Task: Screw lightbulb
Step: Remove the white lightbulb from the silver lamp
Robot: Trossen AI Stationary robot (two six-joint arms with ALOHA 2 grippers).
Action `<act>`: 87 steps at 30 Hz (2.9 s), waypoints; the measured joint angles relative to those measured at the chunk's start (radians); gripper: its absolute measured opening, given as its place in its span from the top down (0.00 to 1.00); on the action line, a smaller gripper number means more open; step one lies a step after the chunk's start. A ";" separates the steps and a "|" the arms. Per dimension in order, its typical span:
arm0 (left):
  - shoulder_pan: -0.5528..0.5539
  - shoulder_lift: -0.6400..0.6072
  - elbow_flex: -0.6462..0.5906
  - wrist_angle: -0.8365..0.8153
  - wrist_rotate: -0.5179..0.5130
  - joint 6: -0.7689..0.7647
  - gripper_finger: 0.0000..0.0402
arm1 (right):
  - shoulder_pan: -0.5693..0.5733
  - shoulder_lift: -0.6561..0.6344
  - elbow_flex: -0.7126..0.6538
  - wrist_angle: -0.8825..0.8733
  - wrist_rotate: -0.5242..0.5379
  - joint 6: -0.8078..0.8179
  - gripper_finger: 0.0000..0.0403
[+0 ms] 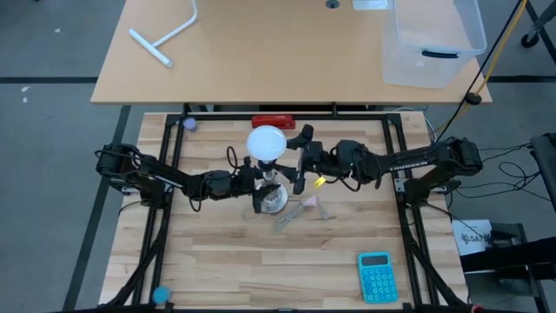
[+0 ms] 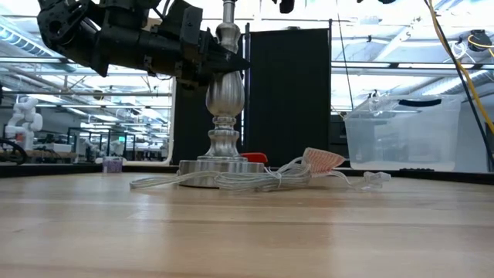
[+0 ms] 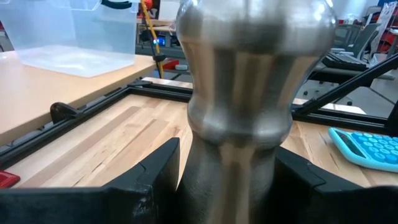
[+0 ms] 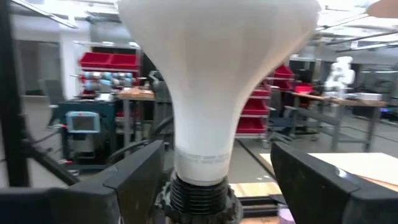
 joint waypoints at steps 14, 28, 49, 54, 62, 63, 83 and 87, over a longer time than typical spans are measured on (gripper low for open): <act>0.000 0.000 0.001 -0.001 -0.011 -0.001 0.53 | -0.054 0.035 0.068 -0.052 -0.174 0.006 0.41; 0.000 -0.001 0.001 -0.006 -0.017 -0.011 0.53 | -0.051 0.072 0.145 -0.121 -0.193 -0.022 0.50; 0.000 0.000 0.001 -0.004 0.016 0.003 0.53 | -0.163 0.075 0.222 -0.260 -0.598 -0.027 0.64; 0.002 0.000 0.002 0.002 0.029 0.003 0.53 | -0.217 0.078 0.224 -0.257 -0.730 -0.002 0.58; 0.000 0.000 0.000 -0.005 0.035 0.000 0.53 | -0.198 0.082 0.224 -0.259 -0.736 0.000 0.39; 0.000 0.000 0.000 -0.005 0.035 0.000 0.53 | -0.194 0.082 0.224 -0.259 -0.734 -0.002 0.37; 0.000 0.000 0.000 -0.004 0.037 -0.001 0.53 | -0.252 -0.116 0.224 -0.617 -0.535 -0.181 0.26; 0.004 0.000 0.000 -0.003 0.039 0.004 0.53 | -0.253 -0.124 0.223 -0.686 -0.400 -0.208 0.26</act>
